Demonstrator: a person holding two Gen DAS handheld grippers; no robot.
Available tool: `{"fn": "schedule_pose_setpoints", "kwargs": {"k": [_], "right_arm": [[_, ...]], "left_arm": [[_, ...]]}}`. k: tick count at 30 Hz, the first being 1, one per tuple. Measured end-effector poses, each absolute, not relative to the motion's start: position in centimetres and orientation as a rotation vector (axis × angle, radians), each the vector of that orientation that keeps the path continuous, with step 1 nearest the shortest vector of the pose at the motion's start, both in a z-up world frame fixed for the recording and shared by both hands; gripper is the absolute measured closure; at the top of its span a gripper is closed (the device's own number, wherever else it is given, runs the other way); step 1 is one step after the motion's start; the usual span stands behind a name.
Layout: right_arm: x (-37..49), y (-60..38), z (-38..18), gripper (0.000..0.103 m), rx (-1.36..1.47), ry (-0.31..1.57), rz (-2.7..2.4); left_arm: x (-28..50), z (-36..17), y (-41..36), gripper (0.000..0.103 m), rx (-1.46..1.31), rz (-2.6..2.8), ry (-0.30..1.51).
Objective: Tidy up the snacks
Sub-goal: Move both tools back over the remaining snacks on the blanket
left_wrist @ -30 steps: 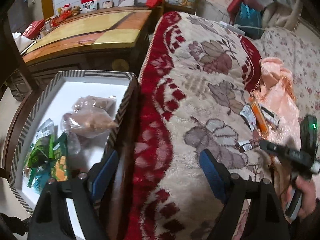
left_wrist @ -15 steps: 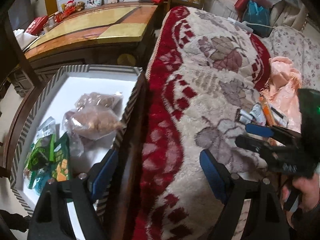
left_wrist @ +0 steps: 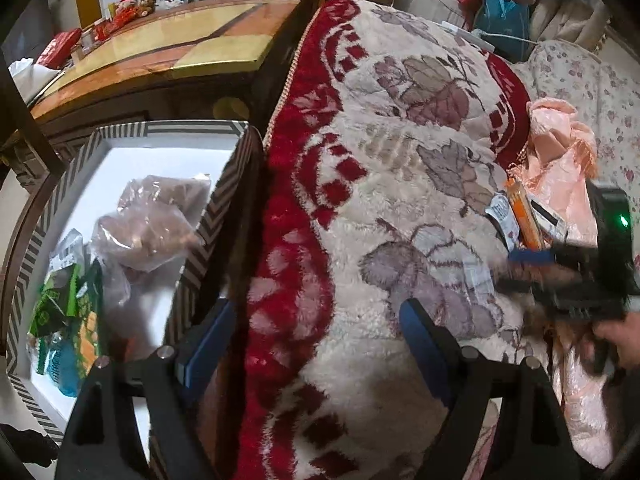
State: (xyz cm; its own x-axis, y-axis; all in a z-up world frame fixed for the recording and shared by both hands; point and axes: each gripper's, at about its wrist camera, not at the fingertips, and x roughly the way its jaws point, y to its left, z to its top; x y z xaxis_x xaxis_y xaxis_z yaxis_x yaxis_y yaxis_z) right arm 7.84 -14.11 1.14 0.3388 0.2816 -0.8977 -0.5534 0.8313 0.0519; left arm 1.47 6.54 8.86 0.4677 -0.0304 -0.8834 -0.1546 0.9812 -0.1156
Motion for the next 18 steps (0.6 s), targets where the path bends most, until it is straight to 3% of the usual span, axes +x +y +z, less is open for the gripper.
{"fn": "schedule_pose_setpoints", "kwargs": {"k": [4,10,15,18], "right_arm": [[4.3,-11.1,2.6,0.038,-0.043,1.141,0.793],[2.4,-11.8,4.3,0.038,-0.132,1.044,0.657],[5.1,-18.0,0.5,0.038,0.208,1.197,0.432],[6.6,-19.0,-0.1,0.037,0.277,1.164,0.364]], "left_arm": [[1.7,9.1,6.5,0.017,-0.231,0.068,1.090],[1.6,9.8,5.1,0.017,-0.210,0.039,1.082],[1.8,9.6,5.0,0.017,-0.214,0.032,1.086],[1.8,9.1,5.4,0.017,-0.216,0.040,1.099]]}}
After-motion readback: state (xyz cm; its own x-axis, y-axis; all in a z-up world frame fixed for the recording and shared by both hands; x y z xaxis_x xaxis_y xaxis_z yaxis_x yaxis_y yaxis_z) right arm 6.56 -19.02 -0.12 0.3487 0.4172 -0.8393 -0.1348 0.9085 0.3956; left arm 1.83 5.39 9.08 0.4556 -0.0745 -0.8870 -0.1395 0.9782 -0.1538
